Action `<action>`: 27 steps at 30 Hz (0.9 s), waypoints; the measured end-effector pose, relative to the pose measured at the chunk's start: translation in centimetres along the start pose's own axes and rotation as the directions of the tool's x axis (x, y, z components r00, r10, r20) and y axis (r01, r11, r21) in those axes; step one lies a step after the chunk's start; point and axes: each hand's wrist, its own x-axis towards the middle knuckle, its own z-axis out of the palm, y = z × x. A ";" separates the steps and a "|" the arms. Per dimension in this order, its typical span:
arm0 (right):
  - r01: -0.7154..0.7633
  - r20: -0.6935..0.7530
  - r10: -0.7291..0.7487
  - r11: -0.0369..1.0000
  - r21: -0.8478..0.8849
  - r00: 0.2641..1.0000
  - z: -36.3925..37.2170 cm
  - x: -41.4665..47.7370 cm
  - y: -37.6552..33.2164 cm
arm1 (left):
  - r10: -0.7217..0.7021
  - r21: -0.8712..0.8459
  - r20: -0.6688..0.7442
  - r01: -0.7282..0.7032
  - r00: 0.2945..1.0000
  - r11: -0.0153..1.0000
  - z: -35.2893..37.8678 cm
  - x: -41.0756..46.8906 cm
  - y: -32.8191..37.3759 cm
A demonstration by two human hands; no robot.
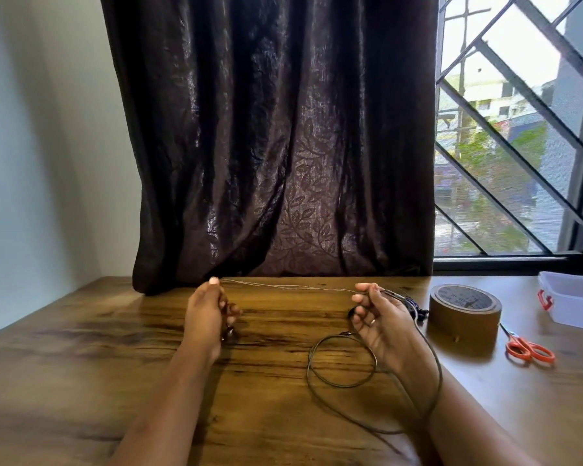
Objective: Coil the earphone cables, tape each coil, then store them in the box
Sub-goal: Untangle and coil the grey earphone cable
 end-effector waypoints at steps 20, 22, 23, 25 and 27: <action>0.127 0.206 -0.035 0.882 -0.454 0.978 0.7 -0.6 1.7 | 0.221 0.888 0.111 -0.196 0.969 0.415 2.1 -1.2 -2.7; 0.193 0.252 -0.066 0.829 -0.524 0.966 1.0 -0.8 1.9 | 0.338 0.867 0.298 -0.401 0.893 0.294 3.1 -2.1 -2.9; 0.219 0.274 -0.073 0.806 -0.549 0.959 1.2 -0.9 2.0 | 0.341 0.813 0.389 -0.493 0.856 0.311 3.5 -2.5 -2.7; 0.240 0.295 -0.077 0.786 -0.569 0.952 1.7 -1.2 2.1 | 0.289 0.655 0.570 -0.638 0.769 0.404 4.6 -3.5 -2.6; 0.242 0.300 -0.077 0.790 -0.563 0.951 2.1 -1.5 2.1 | 0.180 0.571 0.680 -0.667 0.711 0.478 5.6 -4.5 -2.7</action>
